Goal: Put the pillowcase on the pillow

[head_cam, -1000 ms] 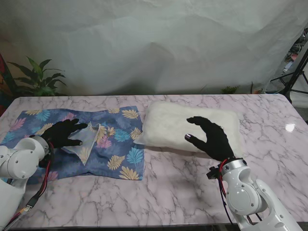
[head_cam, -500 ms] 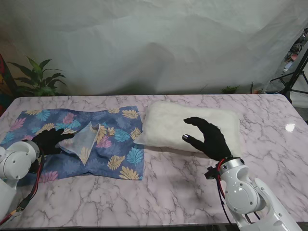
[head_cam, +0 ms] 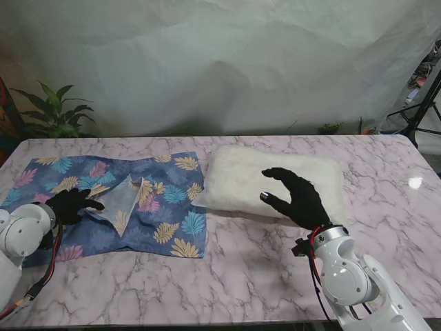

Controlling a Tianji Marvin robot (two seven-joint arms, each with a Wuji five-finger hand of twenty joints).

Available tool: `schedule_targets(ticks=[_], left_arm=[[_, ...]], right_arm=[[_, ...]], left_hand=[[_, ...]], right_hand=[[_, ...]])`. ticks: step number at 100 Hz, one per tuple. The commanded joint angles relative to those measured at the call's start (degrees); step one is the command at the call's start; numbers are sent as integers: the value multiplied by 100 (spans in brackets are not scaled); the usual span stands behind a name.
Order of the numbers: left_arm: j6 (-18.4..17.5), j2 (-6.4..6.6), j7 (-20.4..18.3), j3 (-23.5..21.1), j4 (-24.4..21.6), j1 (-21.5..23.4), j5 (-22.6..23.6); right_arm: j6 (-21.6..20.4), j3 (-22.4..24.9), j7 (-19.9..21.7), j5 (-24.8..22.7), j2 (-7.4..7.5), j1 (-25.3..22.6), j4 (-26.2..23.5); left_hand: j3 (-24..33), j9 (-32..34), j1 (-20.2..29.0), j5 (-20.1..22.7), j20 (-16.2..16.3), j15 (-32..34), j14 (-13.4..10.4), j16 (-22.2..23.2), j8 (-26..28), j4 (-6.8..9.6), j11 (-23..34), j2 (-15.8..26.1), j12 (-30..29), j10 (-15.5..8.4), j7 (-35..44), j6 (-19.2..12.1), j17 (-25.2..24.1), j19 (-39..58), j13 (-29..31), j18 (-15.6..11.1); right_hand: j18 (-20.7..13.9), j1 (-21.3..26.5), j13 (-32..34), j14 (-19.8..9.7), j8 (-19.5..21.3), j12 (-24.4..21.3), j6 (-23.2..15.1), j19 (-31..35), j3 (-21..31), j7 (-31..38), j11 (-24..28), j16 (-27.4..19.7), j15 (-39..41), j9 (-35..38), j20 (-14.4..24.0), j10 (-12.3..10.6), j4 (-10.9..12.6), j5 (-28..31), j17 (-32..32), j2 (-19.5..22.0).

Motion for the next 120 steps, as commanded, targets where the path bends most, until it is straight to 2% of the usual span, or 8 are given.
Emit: schedule_targets(ticks=[1, 20, 46, 59, 76, 91, 106, 120], left_arm=[[-100, -7, -67, 96, 51, -72, -71], [-148, 22, -128, 266, 134, -195, 238], [-41, 46, -230, 328, 108, -186, 877], [-12, 53, 16, 376, 211, -208, 1284], [158, 60, 998, 726, 751, -428, 1528], [314, 67, 1394, 1200, 1255, -790, 1337], [467, 62, 1718, 1685, 1724, -1159, 1030], [693, 29, 2110, 1948, 1943, -1325, 891]], right_arm=[[16, -15, 12, 4, -8, 9, 15], [20, -8, 4, 11, -10, -1, 9], [-4, -12, 21, 49, -10, 13, 29], [-17, -12, 48, 79, -8, 14, 30], [-51, -18, 21, 95, -13, 17, 45], [-68, -30, 34, 101, -11, 31, 63], [-63, -40, 28, 107, -13, 32, 61], [-47, -42, 18, 100, -15, 24, 53]], left_hand=[[239, -254, 302, 287, -49, -128, -24, -56, 99, -157, -72, -281, -86, -115, 383, -226, -52, -133, -158, 28], [-261, -263, 120, 190, 83, -128, -46, -55, 24, -145, -74, -216, -87, 6, 614, 161, -32, -117, -155, -68], [-293, -280, 239, -617, 180, -129, 14, -56, -92, -78, -75, -232, -89, 232, 190, 525, -25, -104, -162, -183], [-223, -285, 288, -820, 179, -129, 14, -56, -132, -70, -75, -252, -89, 306, 9, 565, -24, -125, -162, -200], [-195, -287, 278, -845, 218, -129, 38, -57, -69, -89, -75, -204, -90, 337, 2, 498, -3, -93, -165, -131], [-391, -284, 320, -666, 477, -100, 42, -9, 67, -106, -75, -83, -90, 295, 135, 424, -19, -13, -153, -121], [-955, -279, 433, -393, 1075, -14, 59, 409, 294, -68, -74, 154, -89, 215, 683, 463, -59, 190, -119, -163], [-1622, -240, 471, 83, 1879, 338, -50, 1657, 1475, -101, -10, 369, 120, 91, 2734, 632, 531, 965, -36, -560]], right_hand=[[-46, -76, 87, -131, 92, 33, -21, 31, -80, -76, -5, -136, -51, 83, -46, -86, 11, 77, -29, 105], [-43, -65, 98, -128, 90, 32, -16, 35, -86, -82, -8, -134, -47, 82, -52, -65, 13, 61, -30, 103], [-40, -56, 94, -128, 89, 31, -20, 42, -92, -87, -12, -135, -51, 82, -59, -70, 14, 52, -27, 101], [-36, -53, 95, -128, 90, 33, -28, 42, -93, -86, -8, -134, -49, 86, -62, -89, 14, 53, -29, 100], [-30, -57, 104, -123, 93, 33, -31, 46, -100, -82, -7, -133, -46, 97, -63, -79, 13, 59, -26, 99], [-21, -51, 111, -135, 94, 37, -32, 56, -99, -82, 0, -132, -44, 104, -62, -85, 14, 55, -13, 109], [-20, -49, 117, -133, 94, 40, -32, 61, -104, -81, 9, -131, -42, 116, -59, -94, 13, 55, -12, 110], [-16, -46, 120, -131, 94, 45, -42, 64, -106, -81, 17, -131, -42, 117, -57, -94, 14, 51, -12, 114]])
